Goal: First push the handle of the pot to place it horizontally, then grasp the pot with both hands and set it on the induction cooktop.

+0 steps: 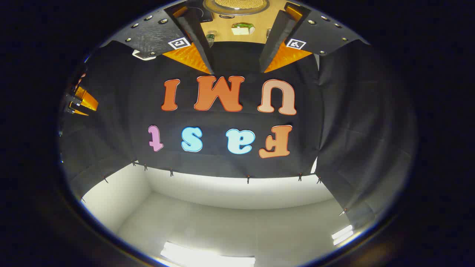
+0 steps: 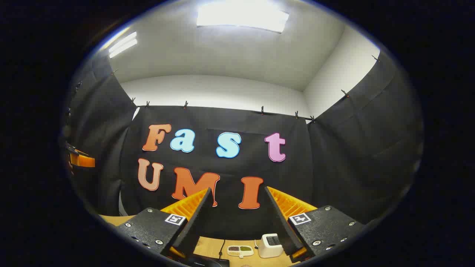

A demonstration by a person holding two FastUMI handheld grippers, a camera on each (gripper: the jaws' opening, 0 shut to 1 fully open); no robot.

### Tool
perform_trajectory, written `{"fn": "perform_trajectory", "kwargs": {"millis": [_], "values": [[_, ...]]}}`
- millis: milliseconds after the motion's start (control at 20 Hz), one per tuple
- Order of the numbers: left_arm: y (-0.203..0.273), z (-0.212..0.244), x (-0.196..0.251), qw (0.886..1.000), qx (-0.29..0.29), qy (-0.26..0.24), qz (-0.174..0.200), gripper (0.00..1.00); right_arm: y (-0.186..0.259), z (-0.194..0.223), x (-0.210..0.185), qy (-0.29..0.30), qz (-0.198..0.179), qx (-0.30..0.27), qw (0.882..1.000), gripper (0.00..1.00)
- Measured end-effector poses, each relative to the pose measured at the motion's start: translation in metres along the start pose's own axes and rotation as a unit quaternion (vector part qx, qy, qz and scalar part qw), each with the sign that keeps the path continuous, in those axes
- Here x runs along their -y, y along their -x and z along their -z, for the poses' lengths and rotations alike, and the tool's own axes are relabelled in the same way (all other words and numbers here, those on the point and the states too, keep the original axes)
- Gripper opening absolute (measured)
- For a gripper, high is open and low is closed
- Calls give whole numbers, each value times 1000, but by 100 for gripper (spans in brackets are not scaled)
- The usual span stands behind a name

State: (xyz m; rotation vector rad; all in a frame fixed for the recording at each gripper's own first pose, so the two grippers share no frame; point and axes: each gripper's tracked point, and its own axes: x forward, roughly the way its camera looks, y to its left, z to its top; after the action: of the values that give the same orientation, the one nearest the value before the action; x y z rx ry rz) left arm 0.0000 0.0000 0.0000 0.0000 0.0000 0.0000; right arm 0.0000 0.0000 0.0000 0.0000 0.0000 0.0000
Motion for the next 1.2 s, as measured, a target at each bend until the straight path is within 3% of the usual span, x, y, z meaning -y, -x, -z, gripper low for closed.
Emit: {"fn": "perform_trajectory", "kwargs": {"millis": [250,300,700,1200], "values": [[9,-4,11,1000,20,-5,-11,77,-1,13,8,-4,-10,1,1000,91],[11,-5,14,1000,23,-5,-6,77,-1,12,8,-4,-11,5,1000,95],[22,-20,40,996,77,-6,33,78,4,12,7,-4,-24,12,1000,94],[20,10,38,998,52,8,41,77,17,11,9,-9,-32,36,999,94]]}}
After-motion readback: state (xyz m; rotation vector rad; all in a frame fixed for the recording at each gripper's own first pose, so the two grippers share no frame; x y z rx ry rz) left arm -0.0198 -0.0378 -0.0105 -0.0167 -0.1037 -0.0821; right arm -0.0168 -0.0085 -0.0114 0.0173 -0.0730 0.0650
